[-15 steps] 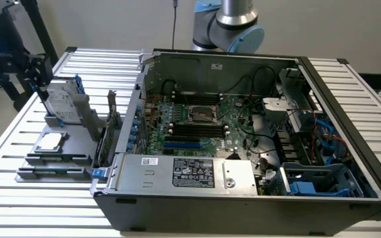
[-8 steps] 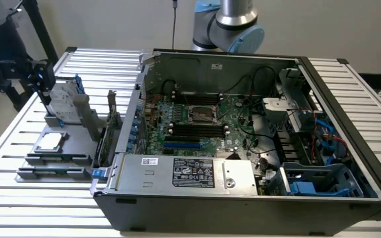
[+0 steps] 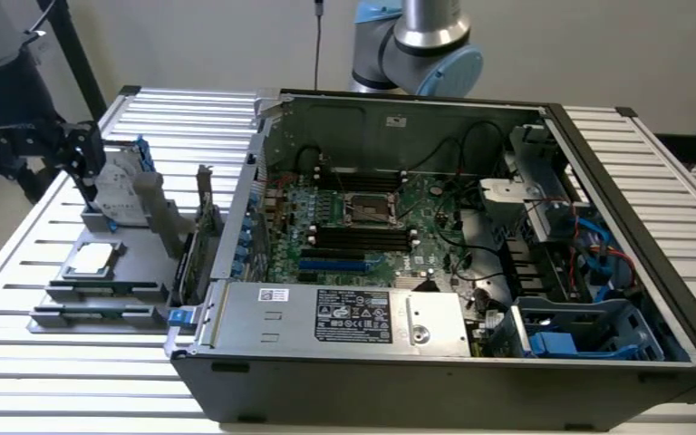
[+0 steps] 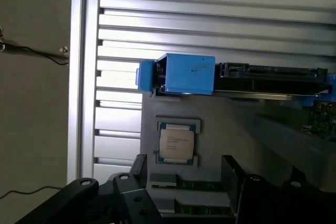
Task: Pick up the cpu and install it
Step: 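Pick up the cpu and move it towards the insertion slot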
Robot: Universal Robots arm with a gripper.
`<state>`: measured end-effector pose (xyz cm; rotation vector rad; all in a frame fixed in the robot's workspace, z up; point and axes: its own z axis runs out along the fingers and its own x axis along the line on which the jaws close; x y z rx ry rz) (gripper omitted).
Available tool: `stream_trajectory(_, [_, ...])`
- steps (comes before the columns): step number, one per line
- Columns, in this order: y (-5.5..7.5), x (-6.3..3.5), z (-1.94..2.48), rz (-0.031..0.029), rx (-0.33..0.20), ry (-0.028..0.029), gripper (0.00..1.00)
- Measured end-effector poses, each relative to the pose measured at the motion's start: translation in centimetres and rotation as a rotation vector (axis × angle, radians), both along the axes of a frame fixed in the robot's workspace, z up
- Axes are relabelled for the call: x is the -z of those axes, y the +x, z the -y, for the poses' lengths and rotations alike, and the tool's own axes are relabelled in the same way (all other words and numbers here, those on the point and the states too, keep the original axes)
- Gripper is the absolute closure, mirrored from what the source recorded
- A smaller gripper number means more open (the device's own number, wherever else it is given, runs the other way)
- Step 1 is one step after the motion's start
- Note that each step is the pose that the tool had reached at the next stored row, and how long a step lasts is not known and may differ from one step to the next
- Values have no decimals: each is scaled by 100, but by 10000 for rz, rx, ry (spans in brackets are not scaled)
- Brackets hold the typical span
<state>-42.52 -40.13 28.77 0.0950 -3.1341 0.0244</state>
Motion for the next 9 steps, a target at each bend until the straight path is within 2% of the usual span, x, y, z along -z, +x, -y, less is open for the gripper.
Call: stream_trajectory(9, [-4,164,17,-1,-45,0,33])
